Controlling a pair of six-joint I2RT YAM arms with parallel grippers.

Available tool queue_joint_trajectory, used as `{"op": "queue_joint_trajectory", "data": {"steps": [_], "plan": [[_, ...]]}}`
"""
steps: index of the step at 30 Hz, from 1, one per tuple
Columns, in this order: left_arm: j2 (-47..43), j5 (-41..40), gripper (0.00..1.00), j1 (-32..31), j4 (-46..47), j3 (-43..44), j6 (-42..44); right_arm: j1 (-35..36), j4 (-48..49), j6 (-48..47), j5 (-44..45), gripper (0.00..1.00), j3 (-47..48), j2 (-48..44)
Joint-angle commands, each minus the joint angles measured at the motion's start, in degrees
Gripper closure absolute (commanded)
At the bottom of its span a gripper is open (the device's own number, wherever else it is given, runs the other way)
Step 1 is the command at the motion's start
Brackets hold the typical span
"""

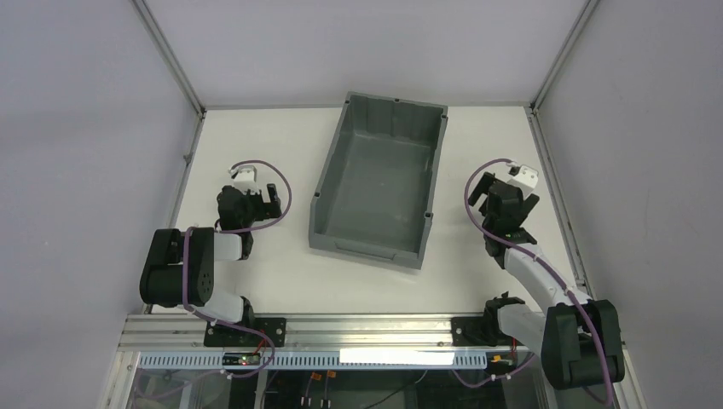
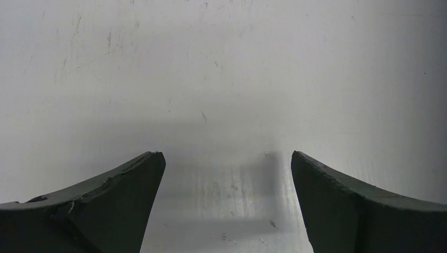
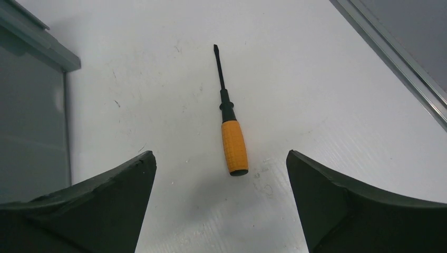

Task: Put the screwdriver in the bin

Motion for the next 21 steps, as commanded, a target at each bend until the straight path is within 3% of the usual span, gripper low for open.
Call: {"op": "queue_joint_trajectory", "data": {"steps": [1, 4, 7, 12, 16, 21], "plan": [[0.0, 0.4, 0.01, -0.5, 1.8, 1.0, 0.7, -0.3, 4.0, 1.9, 4.4, 0.02, 1.1, -0.1], [0.0, 0.4, 0.01, -0.5, 1.8, 1.0, 0.7, -0.3, -2.3, 0.6, 6.7, 0.02, 6.5, 1.3], [0.0, 0.4, 0.01, -0.5, 1.8, 1.0, 0.7, -1.6, -24.0, 2.0, 5.4, 0.02, 19.6, 6.0], [0.0, 0.4, 0.01, -0.5, 1.7, 1.0, 0.7, -7.8, -51.7, 3.4, -8.0, 0.07, 44.0, 22.5], [0.0, 0.4, 0.01, -0.5, 1.8, 1.0, 0.7, -9.7, -61.9, -0.1, -11.6, 0.12, 56.1, 36.0], [0.0, 0.4, 0.01, -0.6, 1.8, 1.0, 0.7, -11.4, -65.8, -1.6, -17.3, 0.23, 64.9, 47.9]]}}
